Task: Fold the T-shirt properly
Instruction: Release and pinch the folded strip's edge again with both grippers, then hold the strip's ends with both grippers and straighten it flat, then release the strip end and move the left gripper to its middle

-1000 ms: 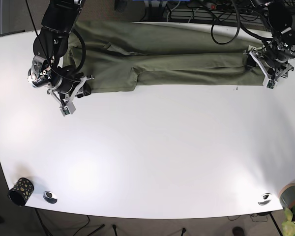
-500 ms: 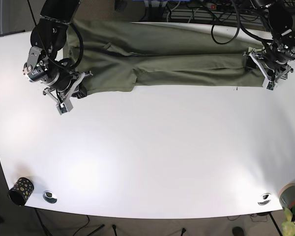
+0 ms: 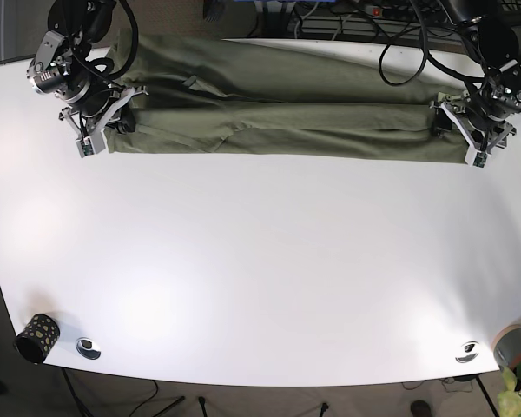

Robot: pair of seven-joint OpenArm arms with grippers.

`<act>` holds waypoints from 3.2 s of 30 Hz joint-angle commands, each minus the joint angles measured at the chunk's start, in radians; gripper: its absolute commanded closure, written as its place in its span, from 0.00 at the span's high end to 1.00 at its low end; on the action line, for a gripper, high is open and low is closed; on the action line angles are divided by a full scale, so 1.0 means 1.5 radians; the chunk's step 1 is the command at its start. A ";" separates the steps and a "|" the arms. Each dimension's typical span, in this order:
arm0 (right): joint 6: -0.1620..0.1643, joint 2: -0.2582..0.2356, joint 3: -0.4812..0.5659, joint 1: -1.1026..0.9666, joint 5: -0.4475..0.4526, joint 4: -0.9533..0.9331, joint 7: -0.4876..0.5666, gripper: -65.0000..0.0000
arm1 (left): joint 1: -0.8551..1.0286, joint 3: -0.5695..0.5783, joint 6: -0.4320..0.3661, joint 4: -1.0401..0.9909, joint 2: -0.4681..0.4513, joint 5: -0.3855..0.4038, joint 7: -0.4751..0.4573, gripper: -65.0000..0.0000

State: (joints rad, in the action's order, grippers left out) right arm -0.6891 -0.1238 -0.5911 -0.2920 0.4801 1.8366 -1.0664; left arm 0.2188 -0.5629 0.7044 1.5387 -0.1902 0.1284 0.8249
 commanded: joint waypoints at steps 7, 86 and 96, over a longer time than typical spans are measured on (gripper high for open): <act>-0.003 -0.009 -0.060 -0.017 0.010 0.011 0.014 0.00 | -0.002 0.013 -0.004 -0.013 -0.006 -0.052 0.044 0.71; -0.004 -0.024 0.087 0.176 -0.056 -0.283 0.065 0.65 | -0.065 -0.143 -0.004 -0.082 -0.078 0.331 0.176 0.95; -0.004 -0.023 0.086 0.176 -0.056 -0.285 0.065 0.65 | -0.057 -0.116 -0.004 -0.148 -0.082 0.384 0.177 0.94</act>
State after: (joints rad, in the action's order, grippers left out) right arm -0.7151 -0.1543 -0.4610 -0.0250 0.4480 1.4124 -0.9195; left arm 0.1360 -0.7609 0.6971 1.3266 -0.2985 0.7128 1.0710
